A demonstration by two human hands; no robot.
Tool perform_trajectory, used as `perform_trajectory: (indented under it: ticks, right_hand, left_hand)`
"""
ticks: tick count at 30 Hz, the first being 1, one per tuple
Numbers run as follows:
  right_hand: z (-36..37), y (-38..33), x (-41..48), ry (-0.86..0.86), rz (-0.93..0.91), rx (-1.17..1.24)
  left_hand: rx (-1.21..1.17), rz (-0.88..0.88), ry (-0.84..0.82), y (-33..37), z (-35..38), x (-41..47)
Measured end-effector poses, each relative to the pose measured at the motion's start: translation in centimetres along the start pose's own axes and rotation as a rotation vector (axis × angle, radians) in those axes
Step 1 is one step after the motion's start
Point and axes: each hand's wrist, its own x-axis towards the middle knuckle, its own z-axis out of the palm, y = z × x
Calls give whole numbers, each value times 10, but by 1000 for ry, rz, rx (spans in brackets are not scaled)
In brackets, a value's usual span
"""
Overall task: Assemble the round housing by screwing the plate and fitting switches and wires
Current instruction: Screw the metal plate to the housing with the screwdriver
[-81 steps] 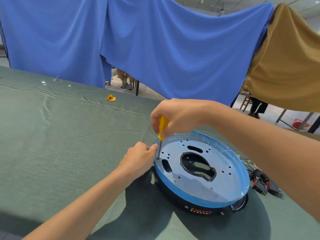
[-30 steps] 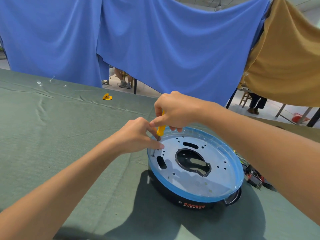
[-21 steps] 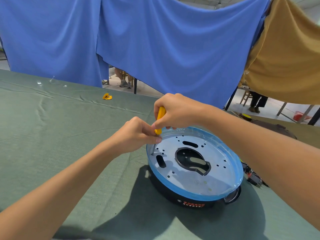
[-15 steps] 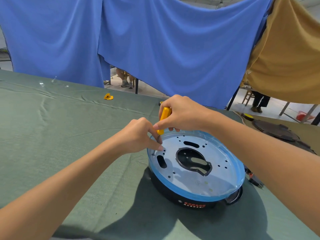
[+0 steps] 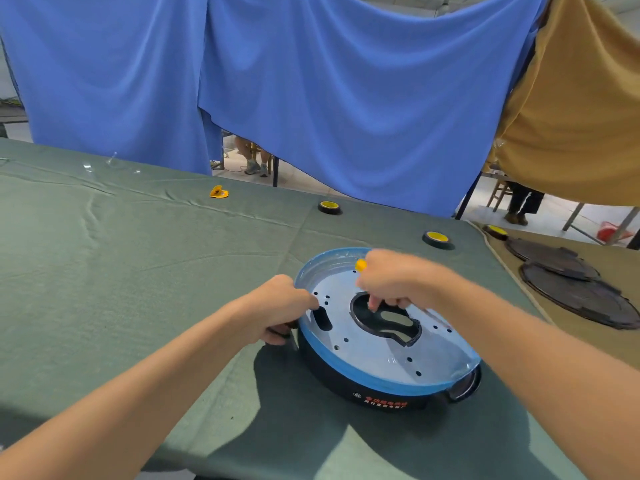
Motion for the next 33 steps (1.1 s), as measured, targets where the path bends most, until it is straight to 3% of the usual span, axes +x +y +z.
perform_trajectory:
  ticks: [2, 7, 24, 30, 33]
  right_hand:
    - [17, 2, -1, -34, 33, -2]
    - [23, 2, 5, -36, 41, 442]
    - [32, 12, 17, -71, -28, 361]
    - [33, 6, 14, 19, -76, -1]
    - [30, 9, 14, -146, -62, 281]
  left_hand:
    - [-30, -10, 3, 0, 1, 0]
    - [-67, -23, 0, 0, 0, -3]
    - [-162, -75, -6, 3, -2, -4]
    - [-138, -90, -16, 8, 2, -4]
    - [-160, -110, -8, 10, 4, -4]
